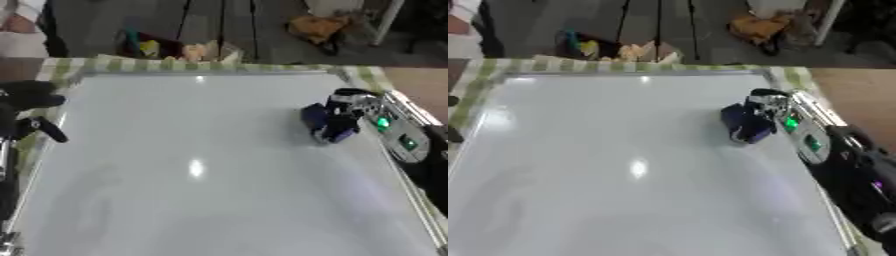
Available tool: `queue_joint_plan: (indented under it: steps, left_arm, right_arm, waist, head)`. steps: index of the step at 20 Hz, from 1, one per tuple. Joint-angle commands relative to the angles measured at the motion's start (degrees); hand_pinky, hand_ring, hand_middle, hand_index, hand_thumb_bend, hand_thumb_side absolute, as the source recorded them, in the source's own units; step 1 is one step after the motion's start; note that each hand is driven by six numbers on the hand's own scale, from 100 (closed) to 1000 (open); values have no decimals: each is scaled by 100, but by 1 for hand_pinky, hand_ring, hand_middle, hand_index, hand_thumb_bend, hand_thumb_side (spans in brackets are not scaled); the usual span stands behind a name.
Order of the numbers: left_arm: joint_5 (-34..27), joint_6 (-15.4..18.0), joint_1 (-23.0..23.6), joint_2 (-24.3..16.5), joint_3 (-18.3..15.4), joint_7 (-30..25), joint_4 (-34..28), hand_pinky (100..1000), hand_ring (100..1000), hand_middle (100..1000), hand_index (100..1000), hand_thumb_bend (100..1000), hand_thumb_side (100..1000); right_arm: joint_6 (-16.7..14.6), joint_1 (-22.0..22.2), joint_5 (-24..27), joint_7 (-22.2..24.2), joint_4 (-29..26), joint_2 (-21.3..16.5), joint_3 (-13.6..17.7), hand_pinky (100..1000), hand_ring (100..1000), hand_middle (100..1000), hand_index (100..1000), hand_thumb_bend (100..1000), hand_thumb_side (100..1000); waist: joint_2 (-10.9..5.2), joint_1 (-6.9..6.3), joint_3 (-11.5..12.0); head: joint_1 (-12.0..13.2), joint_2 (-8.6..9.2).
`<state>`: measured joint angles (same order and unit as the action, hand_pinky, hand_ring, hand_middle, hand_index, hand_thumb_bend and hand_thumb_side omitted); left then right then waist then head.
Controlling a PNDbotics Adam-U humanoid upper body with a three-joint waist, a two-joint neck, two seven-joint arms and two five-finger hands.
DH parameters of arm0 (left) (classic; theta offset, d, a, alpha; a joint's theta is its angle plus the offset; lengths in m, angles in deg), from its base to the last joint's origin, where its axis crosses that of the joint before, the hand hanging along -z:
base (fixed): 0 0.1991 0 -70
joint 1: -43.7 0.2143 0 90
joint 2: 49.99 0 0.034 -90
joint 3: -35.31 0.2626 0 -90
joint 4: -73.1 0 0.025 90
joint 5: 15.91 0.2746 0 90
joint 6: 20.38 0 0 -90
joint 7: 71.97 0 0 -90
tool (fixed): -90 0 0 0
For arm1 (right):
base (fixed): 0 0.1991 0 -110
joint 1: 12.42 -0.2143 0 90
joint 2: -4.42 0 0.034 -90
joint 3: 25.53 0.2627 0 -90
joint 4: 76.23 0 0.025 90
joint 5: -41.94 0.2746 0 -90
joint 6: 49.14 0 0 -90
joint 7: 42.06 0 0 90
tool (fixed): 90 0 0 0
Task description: Wipe the whiteboard clean with a brush.
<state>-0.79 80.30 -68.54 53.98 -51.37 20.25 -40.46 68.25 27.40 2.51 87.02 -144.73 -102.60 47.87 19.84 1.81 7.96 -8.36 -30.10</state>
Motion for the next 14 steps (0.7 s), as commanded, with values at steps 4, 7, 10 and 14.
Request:
queue_joint_plan:
  steps: [4,7,10,14]
  left_arm:
    - [13,4,-52,-48,47,-11,-103,394,690,685,658,100,933]
    - [10,7,-61,-46,52,-13,-103,395,690,685,658,100,932]
    - [7,11,-67,-46,52,-13,-103,395,690,685,658,100,932]
    - [8,11,-68,-46,50,-10,-103,395,690,685,658,100,932]
  right_arm:
    - [-42,-98,-86,114,-123,-133,45,213,395,200,100,100,185]
    - [-185,20,-67,217,-398,-211,-106,214,399,202,100,100,183]
    - [-260,126,-66,379,-632,-265,-245,214,402,203,100,100,179]
    - [-300,236,-80,599,-775,-316,-389,215,407,205,100,100,175]
  waist:
    - [-100,-10,-6]
    - [-94,-8,-20]
    - [-97,-8,-24]
    - [-102,-3,-20]
  head:
    - [14,39]
    - [18,51]
    - [10,64]
    - [8,65]
